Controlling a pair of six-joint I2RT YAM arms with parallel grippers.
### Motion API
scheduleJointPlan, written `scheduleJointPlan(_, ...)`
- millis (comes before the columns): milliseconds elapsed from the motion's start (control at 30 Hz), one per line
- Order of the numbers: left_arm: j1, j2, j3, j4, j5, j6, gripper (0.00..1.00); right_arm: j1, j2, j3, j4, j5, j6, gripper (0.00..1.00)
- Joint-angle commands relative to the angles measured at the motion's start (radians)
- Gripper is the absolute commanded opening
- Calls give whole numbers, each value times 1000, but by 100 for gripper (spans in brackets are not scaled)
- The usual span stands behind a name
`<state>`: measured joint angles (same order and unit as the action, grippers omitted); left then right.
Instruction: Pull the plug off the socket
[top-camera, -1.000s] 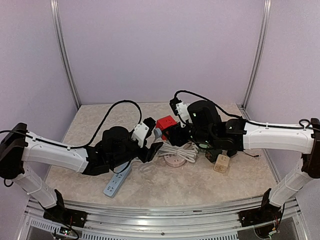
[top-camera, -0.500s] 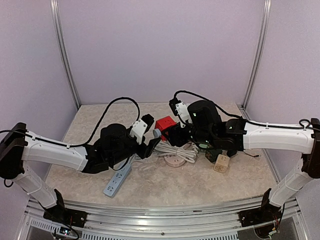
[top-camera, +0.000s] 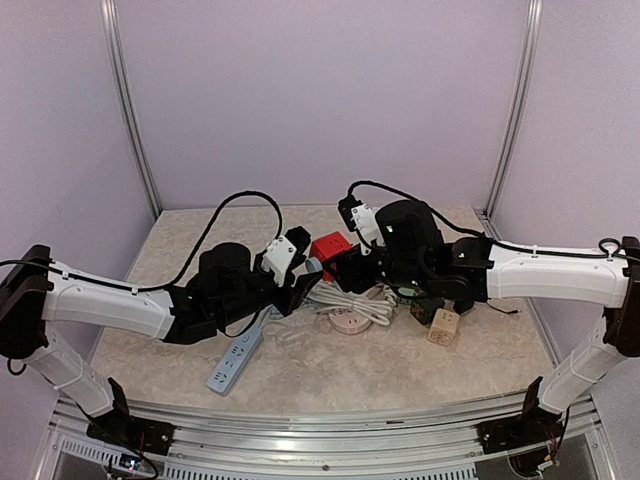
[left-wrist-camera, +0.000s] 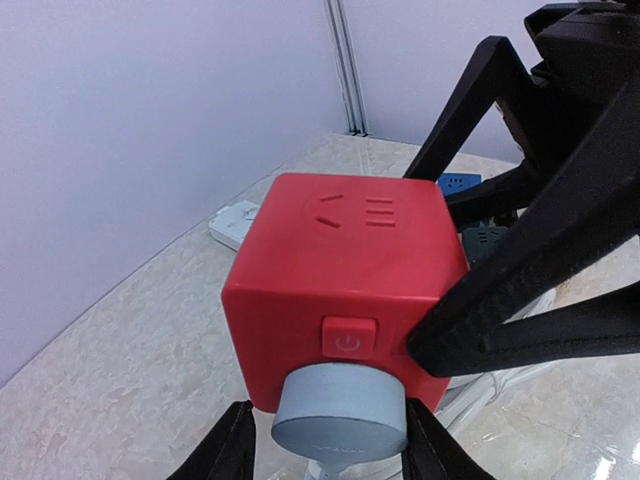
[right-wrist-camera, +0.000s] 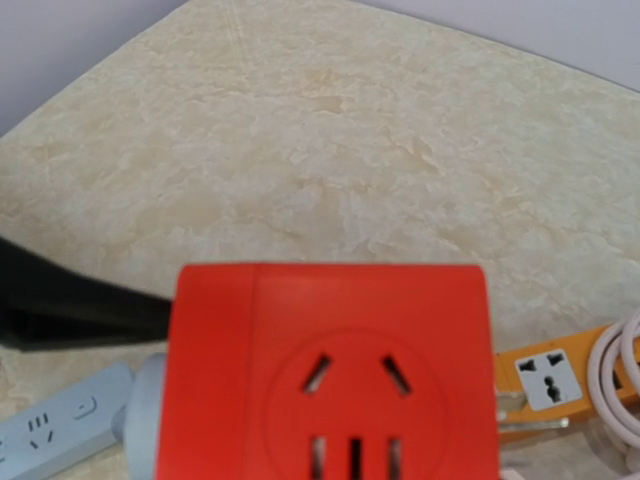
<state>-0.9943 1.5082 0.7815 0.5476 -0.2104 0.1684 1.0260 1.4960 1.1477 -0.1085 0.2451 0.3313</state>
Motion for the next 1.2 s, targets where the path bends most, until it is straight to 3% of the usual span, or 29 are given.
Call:
scheduleJointPlan(0, 7, -5, 40, -6, 21, 18, 46, -4, -49, 46, 94, -6, 0, 0)
scheduleJointPlan(367, 7, 16, 62, -15, 29, 19, 35, -4, -37, 59, 76, -8, -6, 0)
scheduleJointPlan(467, 4, 20, 64, -18, 34, 20, 23, -4, -35, 61, 73, -5, -8, 0)
scheduleJointPlan(800, -29, 33, 60, 0, -73, 57, 21, -4, -28, 66, 58, 22, 3, 0)
scheduleJointPlan(1167, -26, 14, 52, -32, 49, 62, 0, -15, -27, 69, 33, 4, -50, 0)
